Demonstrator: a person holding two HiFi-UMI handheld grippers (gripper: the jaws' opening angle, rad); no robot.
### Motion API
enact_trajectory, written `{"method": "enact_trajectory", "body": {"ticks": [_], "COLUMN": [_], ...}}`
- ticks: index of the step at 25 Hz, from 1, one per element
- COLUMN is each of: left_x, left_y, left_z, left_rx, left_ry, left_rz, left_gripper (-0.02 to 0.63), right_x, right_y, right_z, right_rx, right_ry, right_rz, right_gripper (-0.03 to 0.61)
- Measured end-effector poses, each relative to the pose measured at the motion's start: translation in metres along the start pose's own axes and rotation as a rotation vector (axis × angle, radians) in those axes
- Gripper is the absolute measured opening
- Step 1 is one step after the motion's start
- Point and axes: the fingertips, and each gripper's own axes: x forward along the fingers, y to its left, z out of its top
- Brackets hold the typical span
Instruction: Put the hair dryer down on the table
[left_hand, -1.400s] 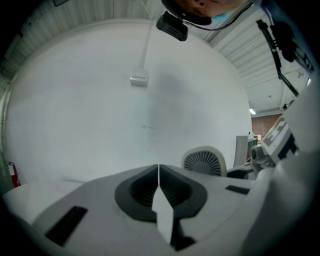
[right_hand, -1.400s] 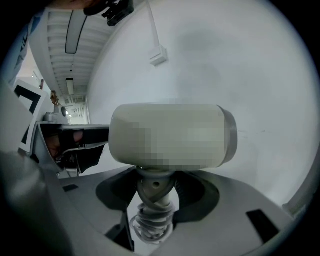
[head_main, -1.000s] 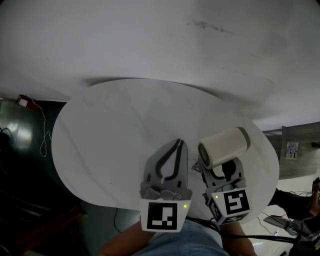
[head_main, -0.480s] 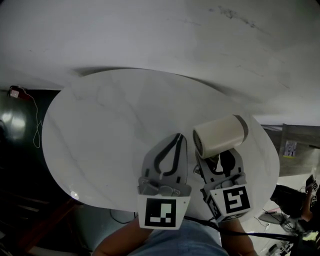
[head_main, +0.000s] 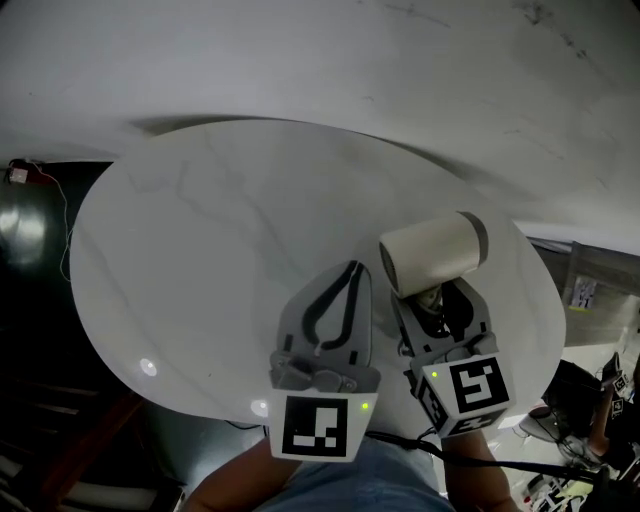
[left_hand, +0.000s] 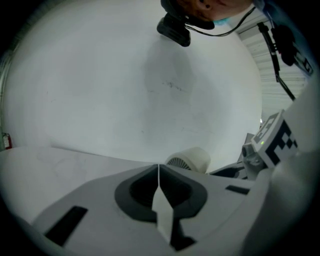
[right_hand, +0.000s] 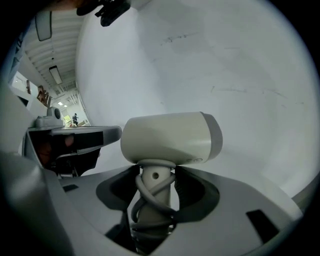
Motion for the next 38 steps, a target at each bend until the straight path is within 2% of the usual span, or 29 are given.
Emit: {"method": "enact_trajectory", "body": {"ticks": [14,21,26,38], "left_x": [0.015,0.017,0.014,-0.011], "left_y": [0.015,0.023,0.032,0.027], "left_z": [-0.019,-0.023,-0.024,-0.010], "left_rx": [-0.048,-0.066,-0.085,-0.068], "left_ry": [0.052,0.055,0.056,0.002], "left_rz": [0.029,0.038,0.053,0.075], "left_gripper": [0.012,0.012,0.012,0.012], "right_x": [0.035,0.043,0.047,0.030], "right_y": [-0.012,-0.011,-0.012,-0.010], "right_z": [-0.019,-0.030,-0.031,-0.011], "right_rx": [0.015,-0.006,-0.010,-0.011], "right_ry": [0.125,0.226,0.255,0.117], "right_rz": [-0.001,-0.013,-0.019,-0.012], "right_gripper": [0.227,0.228,0.229,0.239]}}
